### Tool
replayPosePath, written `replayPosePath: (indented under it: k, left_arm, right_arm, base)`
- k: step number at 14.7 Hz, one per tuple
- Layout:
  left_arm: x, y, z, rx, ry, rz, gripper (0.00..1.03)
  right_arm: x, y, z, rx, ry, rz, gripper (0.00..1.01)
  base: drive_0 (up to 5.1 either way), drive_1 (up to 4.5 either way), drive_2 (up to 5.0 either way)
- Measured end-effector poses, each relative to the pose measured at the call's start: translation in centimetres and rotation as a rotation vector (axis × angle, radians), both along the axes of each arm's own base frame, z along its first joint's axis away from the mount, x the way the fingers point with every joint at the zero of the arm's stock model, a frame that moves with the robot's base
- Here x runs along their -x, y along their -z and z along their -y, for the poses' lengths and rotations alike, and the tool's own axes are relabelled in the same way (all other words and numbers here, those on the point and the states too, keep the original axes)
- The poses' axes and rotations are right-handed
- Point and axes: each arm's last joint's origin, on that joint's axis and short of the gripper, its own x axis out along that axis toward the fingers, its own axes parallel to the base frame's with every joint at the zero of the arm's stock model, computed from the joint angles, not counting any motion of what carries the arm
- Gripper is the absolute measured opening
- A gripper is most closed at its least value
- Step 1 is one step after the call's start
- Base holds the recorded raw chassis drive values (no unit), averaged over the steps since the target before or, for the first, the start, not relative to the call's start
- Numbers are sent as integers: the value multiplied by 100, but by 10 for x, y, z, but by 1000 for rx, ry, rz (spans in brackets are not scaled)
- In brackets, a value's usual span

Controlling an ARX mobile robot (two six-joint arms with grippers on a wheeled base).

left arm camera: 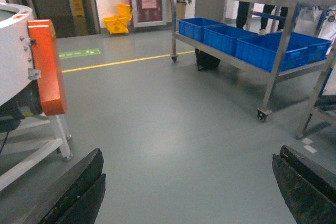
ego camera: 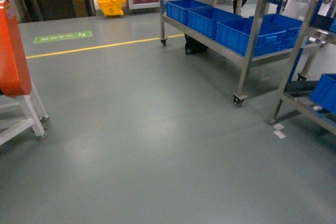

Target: Pick red block from blue box to shelf

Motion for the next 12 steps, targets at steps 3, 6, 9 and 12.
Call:
replayPosePath:
  k: [3,6,9,12]
  left_arm:
    - [0,0,0,0,0,0,98]
    - [0,0,0,0,0,0,98]
    - [0,0,0,0,0,0,98]
    - [0,0,0,0,0,0,98]
  right_arm:
    - [0,0,0,0,0,0,28]
    - [0,0,0,0,0,0,28]
    - [0,0,0,0,0,0,28]
    - [0,0,0,0,0,0,28]
  base:
    - [-177,250,-605]
    - [-153,-153,-153]
    - [-153,-153,-153]
    - [-148,-148,-148]
